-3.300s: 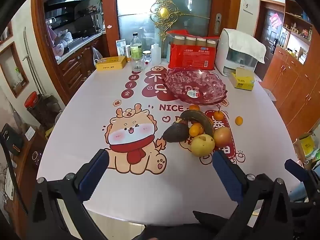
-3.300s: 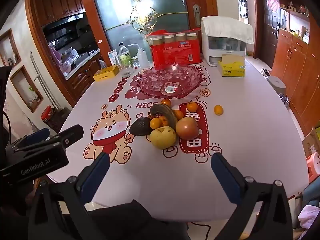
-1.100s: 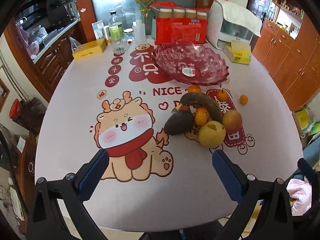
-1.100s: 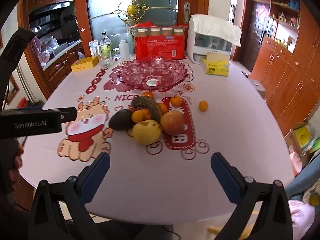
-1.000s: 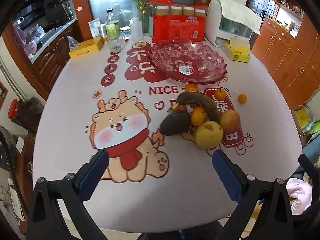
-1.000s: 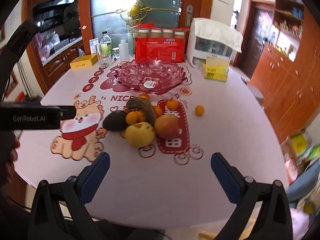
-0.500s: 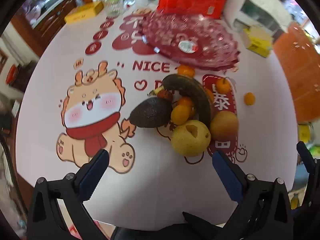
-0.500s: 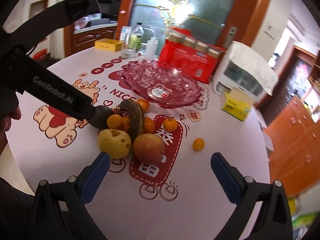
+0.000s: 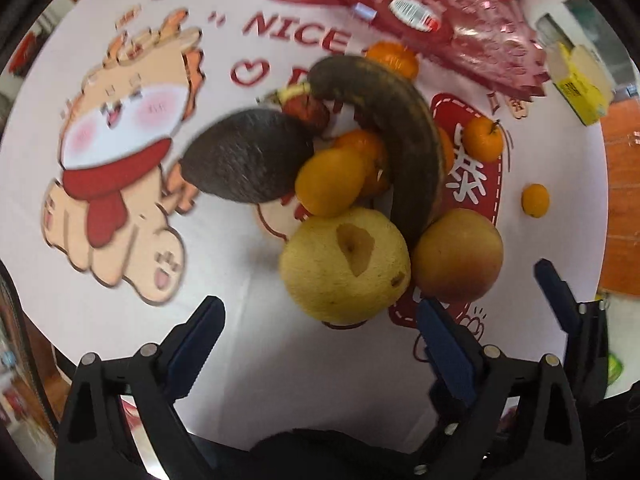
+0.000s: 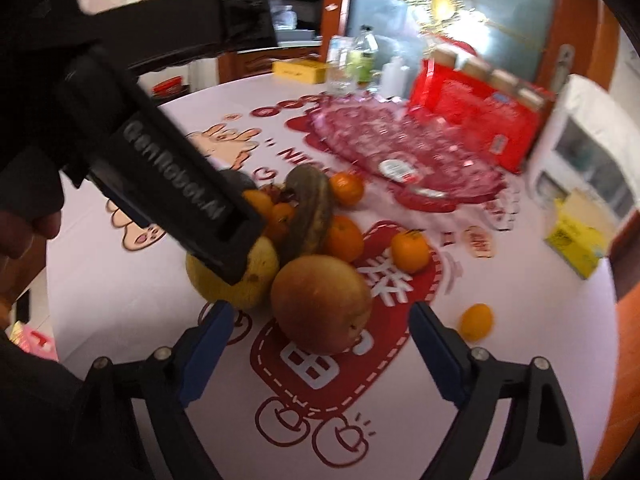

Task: Organize fruits
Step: 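Grasp the yellow-green pear with the left tool while the right tool grasps the red apple, then lift and carry the pear and apple with both tools over the pink glass bowl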

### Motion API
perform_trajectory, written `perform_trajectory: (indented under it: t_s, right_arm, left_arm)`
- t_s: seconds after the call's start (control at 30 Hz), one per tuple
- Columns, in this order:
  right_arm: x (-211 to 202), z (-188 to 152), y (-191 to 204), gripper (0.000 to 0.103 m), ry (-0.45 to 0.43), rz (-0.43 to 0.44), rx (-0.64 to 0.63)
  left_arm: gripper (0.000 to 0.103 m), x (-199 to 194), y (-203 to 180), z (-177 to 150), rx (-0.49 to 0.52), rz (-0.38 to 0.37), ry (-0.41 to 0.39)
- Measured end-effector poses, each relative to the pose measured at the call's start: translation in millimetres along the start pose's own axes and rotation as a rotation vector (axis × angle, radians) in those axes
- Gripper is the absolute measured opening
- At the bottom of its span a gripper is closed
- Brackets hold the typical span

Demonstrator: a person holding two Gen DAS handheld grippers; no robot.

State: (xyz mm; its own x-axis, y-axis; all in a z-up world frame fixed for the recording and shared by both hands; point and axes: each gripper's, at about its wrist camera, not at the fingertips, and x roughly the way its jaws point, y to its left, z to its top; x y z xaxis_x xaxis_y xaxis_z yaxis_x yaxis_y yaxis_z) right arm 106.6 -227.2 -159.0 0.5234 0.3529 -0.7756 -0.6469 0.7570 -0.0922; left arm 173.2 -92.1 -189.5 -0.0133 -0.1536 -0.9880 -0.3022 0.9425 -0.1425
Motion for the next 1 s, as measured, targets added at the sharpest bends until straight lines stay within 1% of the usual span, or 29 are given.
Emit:
perform_trajectory:
  t_s: [0.1,0.17,0.23,0.37,0.43,0.53,0.6,0.7,0.73,0.9,1.0]
  right_arm:
    - [10.7,-4.7,-4.6,0.088,0.001,0.038,-0.004]
    - [18.5,-7.5,-9.5,0.086,0.008,0.072,0.006]
    - [23.9,-10.1,-13.5,0.084,0.014,0.101,0.013]
    - [31.9,-14.7,-20.8,0.083,0.008,0.167,0.039]
    - [35.0,-15.4,-23.8,0.083,0.005,0.187,0.052]
    - [39.8,-15.1,-29.4,0.083,0.004,0.217,0.088]
    - [42.3,-13.4,-33.7,0.083,0.004,0.229,0.11]
    - [47.6,-13.7,-41.0,0.083,0.008,0.271,0.168]
    - [49.2,-14.4,-42.1,0.083,0.012,0.283,0.184]
    - [54.0,-15.6,-44.7,0.083,0.016,0.319,0.231]
    - [55.5,-14.6,-44.9,0.083,0.013,0.319,0.242]
  left_arm:
    - [0.094,16.7,-1.9,3.0,-0.038,-0.022,0.047]
    - [0.09,23.1,-3.8,5.3,-0.064,-0.043,0.059]
    - [0.086,27.4,-5.3,6.4,-0.078,-0.046,0.065]
    - [0.077,33.1,-8.9,10.4,-0.097,-0.066,0.057]
    - [0.077,36.7,-9.4,13.6,-0.1,-0.072,0.052]
    - [0.073,41.8,-10.1,16.2,-0.102,-0.083,0.054]
    - [0.073,46.3,-13.4,22.4,-0.105,-0.085,0.054]
    - [0.073,52.9,-11.9,30.4,-0.111,-0.1,0.05]
    - [0.073,57.8,-13.0,37.6,-0.113,-0.107,0.049]
    - [0.073,55.5,-4.3,33.7,-0.123,-0.134,0.034]
    - [0.073,55.6,0.8,33.6,-0.121,-0.158,0.014]
